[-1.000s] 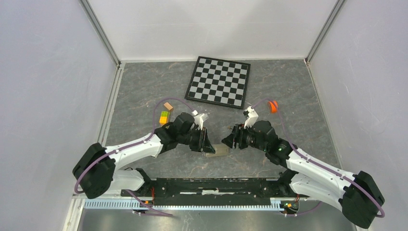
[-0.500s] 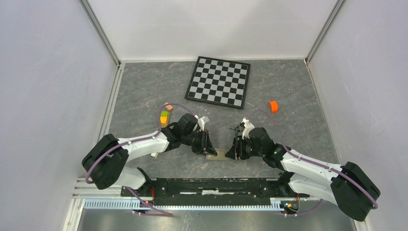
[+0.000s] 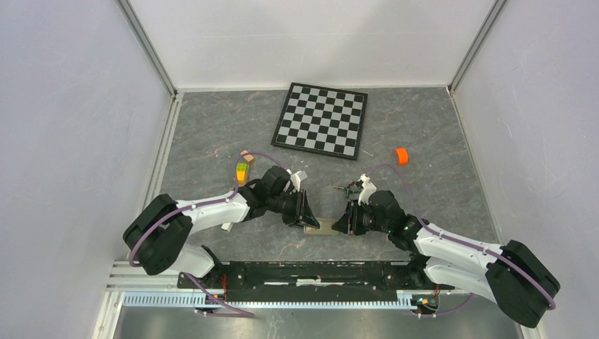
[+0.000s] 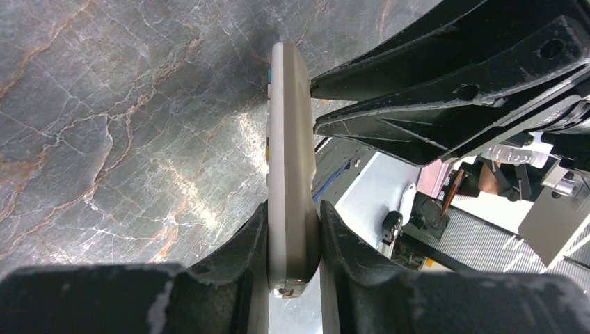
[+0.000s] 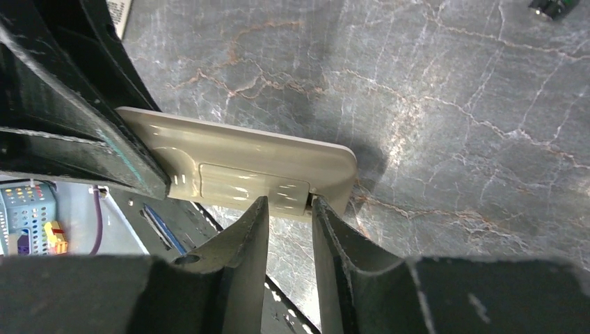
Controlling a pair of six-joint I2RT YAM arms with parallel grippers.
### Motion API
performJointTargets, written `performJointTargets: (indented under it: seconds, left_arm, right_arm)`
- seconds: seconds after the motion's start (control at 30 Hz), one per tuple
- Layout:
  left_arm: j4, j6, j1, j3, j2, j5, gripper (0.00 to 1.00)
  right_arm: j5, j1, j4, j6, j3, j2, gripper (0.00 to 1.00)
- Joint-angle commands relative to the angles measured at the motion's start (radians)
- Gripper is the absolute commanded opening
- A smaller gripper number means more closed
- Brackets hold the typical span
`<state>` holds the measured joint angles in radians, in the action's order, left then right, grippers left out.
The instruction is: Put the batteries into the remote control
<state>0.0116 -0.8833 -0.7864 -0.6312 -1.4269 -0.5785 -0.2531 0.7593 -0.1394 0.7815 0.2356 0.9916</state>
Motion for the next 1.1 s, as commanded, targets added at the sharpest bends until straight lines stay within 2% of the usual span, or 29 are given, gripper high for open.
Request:
performJointTargets:
  seconds: [0.0, 0.23, 0.5, 0.63, 0.83, 1.07]
  left_arm:
    - [0.066, -0.019, -0.001, 0.005, -0.024, 0.031, 0.02]
    - [0.071, -0.016, 0.001, 0.006, -0.029, 0.028, 0.02]
    - [0.071, -0.016, 0.001, 0.005, -0.039, 0.026, 0.02]
    - [0.071, -0.014, 0.001, 0.003, -0.039, 0.022, 0.02]
    - [0.058, -0.010, 0.001, 0.007, -0.051, 0.008, 0.02]
    - [0.056, 0.000, -0.001, 0.001, -0.073, -0.006, 0.02]
  right_arm:
    - [0.026, 0.002, -0.073, 0.013, -0.013, -0.027, 0.33]
    - [0.031, 0.001, -0.110, 0.021, -0.035, 0.000, 0.32]
    - [0.025, 0.002, -0.148, 0.053, -0.053, 0.013, 0.39]
    - [-0.013, 0.001, -0.208, 0.088, -0.078, 0.025, 0.40]
    - [-0.109, 0.002, -0.399, 0.204, -0.141, 0.032, 0.40]
    - [-0.184, 0.002, -0.591, 0.258, -0.162, 0.037, 0.37]
